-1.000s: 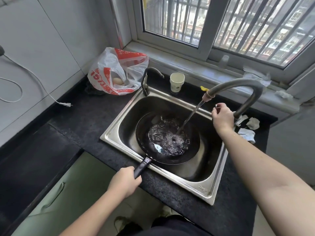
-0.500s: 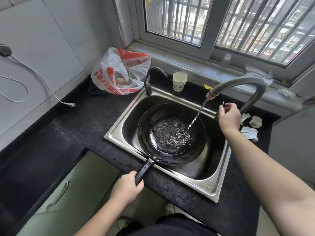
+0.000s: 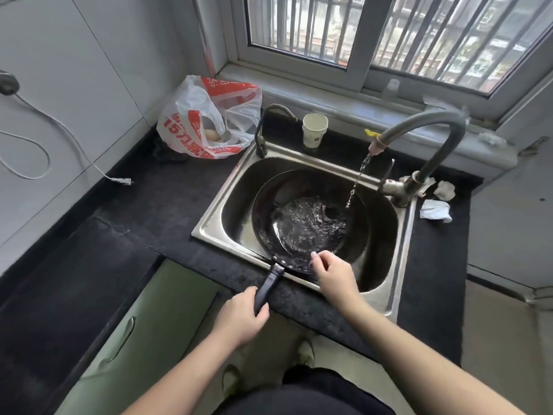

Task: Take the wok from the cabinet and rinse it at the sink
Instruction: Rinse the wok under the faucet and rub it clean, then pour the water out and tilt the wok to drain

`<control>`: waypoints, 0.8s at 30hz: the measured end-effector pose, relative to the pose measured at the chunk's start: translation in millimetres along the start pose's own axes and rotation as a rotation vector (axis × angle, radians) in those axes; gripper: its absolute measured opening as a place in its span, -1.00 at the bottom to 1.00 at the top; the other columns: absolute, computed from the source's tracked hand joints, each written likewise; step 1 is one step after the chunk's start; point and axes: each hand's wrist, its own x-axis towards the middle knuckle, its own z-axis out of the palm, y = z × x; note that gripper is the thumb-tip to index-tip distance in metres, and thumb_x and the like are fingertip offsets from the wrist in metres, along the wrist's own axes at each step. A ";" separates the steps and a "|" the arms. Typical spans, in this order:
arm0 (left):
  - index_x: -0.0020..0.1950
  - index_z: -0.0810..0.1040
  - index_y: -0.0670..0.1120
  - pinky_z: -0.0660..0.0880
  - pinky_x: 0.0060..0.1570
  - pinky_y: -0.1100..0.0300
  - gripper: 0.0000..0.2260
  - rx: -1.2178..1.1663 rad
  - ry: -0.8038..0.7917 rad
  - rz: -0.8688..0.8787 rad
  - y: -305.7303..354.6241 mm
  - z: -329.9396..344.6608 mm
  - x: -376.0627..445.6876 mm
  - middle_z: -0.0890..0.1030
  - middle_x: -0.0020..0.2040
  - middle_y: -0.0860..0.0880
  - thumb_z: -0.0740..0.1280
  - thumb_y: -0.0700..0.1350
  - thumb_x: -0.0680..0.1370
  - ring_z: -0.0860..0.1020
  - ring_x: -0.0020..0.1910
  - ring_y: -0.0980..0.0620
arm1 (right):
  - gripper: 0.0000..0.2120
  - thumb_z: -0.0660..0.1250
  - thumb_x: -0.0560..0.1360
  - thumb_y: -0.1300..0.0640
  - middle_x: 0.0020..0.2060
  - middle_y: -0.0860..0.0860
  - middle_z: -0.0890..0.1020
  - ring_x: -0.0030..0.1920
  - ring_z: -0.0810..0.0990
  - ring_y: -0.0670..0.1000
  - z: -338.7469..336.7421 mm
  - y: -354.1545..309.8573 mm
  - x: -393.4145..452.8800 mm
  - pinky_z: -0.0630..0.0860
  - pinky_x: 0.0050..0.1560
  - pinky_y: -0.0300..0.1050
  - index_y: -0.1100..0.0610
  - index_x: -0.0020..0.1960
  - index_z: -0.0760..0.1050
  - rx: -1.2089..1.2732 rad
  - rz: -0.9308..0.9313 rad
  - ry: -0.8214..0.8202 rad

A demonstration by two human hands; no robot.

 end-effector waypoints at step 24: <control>0.09 0.53 -0.04 0.62 -0.20 -0.03 -0.61 -0.289 -0.128 -0.065 -13.5 -2.8 0.1 0.67 -0.06 -0.10 0.29 0.16 0.37 0.66 -0.17 -0.17 | -0.63 0.24 0.60 -0.07 -0.26 0.17 0.63 -0.28 0.61 0.07 121.8 -39.4 -23.4 0.56 -0.28 -0.17 0.23 -0.16 0.46 0.914 0.726 -0.189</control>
